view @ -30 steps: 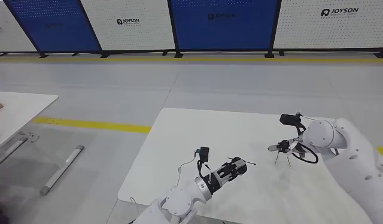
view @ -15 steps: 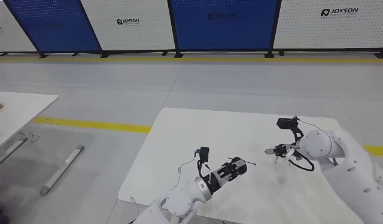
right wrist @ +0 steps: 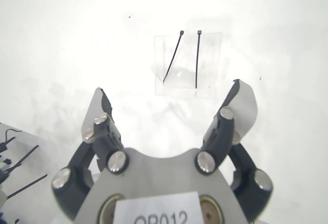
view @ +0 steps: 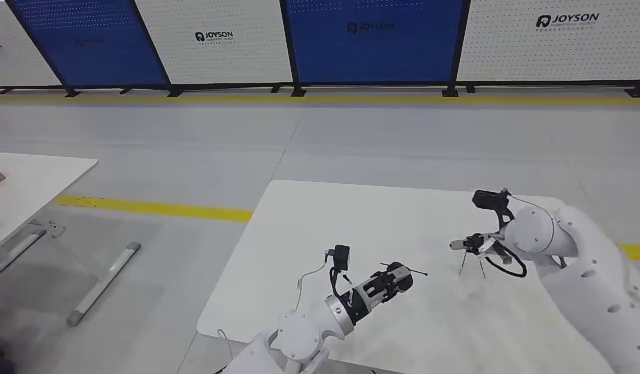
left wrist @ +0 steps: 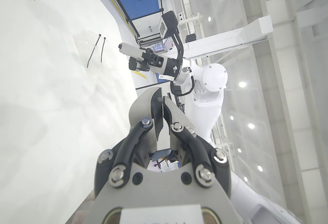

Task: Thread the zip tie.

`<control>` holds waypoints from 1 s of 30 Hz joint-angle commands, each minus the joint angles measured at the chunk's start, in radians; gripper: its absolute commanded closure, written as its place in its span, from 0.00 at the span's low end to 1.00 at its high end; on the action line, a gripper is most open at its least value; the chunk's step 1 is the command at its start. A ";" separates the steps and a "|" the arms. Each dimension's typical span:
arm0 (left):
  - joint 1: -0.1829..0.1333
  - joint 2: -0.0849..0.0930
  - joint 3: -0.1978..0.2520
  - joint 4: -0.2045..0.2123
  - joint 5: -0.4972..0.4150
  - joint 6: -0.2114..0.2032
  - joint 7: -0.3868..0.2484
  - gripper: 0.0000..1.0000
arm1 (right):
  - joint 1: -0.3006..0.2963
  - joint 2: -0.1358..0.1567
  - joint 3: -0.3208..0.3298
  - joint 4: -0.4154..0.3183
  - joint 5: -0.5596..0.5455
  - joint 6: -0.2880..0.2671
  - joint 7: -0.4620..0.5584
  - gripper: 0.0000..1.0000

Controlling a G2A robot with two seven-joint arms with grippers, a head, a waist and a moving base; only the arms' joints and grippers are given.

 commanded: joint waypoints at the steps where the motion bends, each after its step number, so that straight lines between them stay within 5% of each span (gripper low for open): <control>1: 0.000 0.000 0.000 0.000 0.000 0.000 0.000 1.00 | 0.014 -0.002 -0.002 0.021 0.000 -0.014 0.019 0.45; 4: 0.000 0.000 0.000 0.000 0.000 0.000 0.000 1.00 | 0.028 -0.008 -0.018 0.043 -0.012 -0.025 0.040 0.65; 9: 0.000 0.000 0.000 0.000 0.000 0.000 0.000 1.00 | 0.058 -0.029 -0.061 0.090 -0.038 -0.015 0.061 0.78; 13: 0.000 0.000 0.000 0.000 0.000 0.000 0.000 1.00 | 0.077 -0.042 -0.080 0.129 -0.038 -0.018 0.067 0.65; 30: 0.000 0.000 0.000 0.000 0.000 0.000 0.000 1.00 | 0.156 -0.121 -0.168 0.326 -0.044 0.013 0.053 0.73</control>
